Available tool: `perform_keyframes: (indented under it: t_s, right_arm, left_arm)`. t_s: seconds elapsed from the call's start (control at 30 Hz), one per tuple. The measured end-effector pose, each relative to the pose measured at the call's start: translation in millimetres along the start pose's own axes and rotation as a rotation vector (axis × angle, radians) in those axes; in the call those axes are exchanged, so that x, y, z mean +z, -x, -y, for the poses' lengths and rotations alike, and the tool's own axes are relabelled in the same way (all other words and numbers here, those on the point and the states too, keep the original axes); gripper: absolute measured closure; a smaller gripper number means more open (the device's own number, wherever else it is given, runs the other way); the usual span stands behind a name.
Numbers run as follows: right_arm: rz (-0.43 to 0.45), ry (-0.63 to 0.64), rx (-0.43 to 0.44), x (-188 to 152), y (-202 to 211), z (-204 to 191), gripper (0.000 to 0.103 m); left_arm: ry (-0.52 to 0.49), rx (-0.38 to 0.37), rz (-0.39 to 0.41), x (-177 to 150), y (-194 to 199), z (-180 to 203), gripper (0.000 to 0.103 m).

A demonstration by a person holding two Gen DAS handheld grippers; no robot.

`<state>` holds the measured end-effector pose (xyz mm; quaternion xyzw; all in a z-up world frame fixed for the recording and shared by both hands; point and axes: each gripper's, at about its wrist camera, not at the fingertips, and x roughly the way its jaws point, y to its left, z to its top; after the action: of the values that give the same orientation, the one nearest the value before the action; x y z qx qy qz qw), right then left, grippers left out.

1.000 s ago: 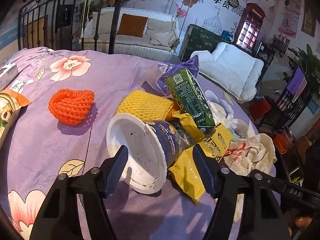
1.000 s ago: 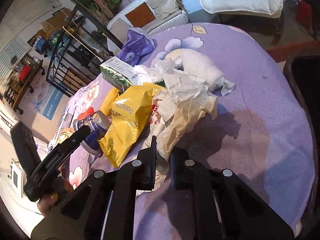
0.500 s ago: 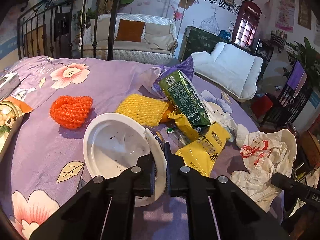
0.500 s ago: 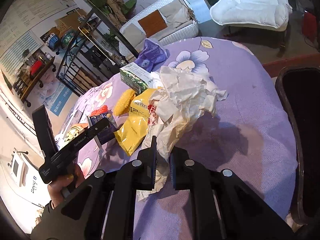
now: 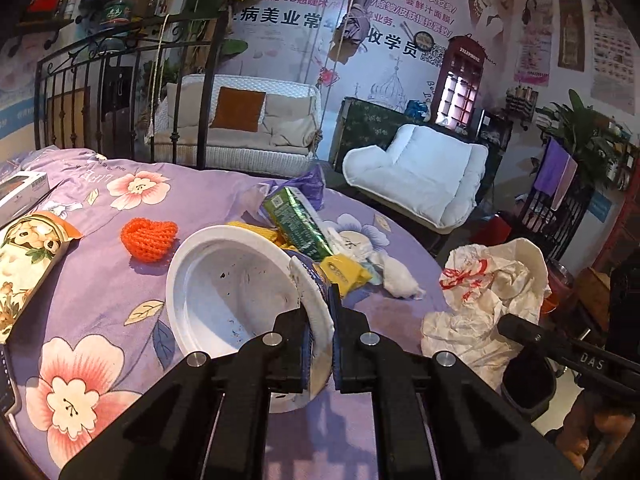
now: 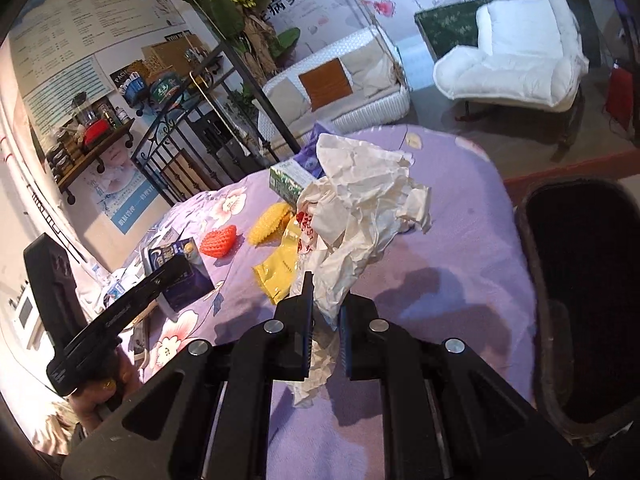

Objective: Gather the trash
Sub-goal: 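Carry the bowl and tissues to the black bin and release them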

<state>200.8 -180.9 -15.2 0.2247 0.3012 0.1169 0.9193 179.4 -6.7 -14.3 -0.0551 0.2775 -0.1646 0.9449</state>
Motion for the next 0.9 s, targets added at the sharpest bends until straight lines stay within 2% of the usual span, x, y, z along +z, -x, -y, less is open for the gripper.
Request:
perform_keyframes:
  t_s: [0.1,0.2,0.3,0.43,0.53,0.63,0.8,0.9]
  right_arm:
    - [0.065,0.05,-0.077,3,27,4,0.091]
    - [0.125,0.107,-0.195,6,51,13,0.091]
    - [0.151,0.104,-0.287,11,68,33,0.091]
    - [0.137,0.062,-0.408,16,81,71,0.091]
    - [0.1,0.024,-0.495,20,81,106,0.091]
    - [0.015,-0.011,-0.569,19,68,146,0.091]
    - [-0.117,-0.102,-0.603,4,43,199,0.091]
    - [-0.174,-0.135,-0.607,-1,27,217,0.091]
  left_arm:
    - [-0.021,-0.062,-0.005,-6,3,23,0.095]
    - [-0.058,-0.131,-0.012,-9,0,48,0.094]
    - [-0.092,-0.2,-0.028,-11,-6,69,0.095]
    - [-0.128,-0.292,-0.073,-12,-24,96,0.095]
    - [-0.152,-0.329,-0.095,-14,-36,113,0.094]
    - [-0.161,-0.375,-0.132,-18,-47,124,0.095]
    - [-0.186,-0.417,-0.179,-25,-60,147,0.094]
    - [-0.189,-0.439,-0.211,-28,-63,158,0.094]
